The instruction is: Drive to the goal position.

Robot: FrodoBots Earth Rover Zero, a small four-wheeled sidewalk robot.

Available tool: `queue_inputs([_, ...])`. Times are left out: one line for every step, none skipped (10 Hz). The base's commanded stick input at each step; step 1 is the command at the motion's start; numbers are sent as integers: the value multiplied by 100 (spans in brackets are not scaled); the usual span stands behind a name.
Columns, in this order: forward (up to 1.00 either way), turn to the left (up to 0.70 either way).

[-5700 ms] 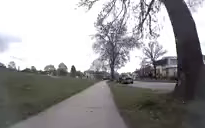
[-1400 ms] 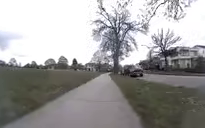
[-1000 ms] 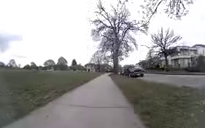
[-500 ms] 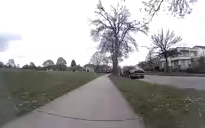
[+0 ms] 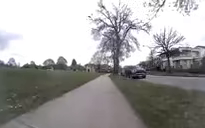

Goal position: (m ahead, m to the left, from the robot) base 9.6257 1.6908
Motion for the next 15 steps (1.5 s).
queue_inputs([85, 0])
queue_inputs([85, 0])
queue_inputs([85, 0])
queue_inputs([85, 0])
queue_inputs([85, 0])
queue_inputs([85, 0])
queue_inputs([85, 0])
queue_inputs([85, 0])
queue_inputs([85, 0])
queue_inputs([85, 0])
queue_inputs([85, 0])
queue_inputs([85, 0])
queue_inputs([85, 0])
queue_inputs([85, 0])
queue_inputs([85, 0])
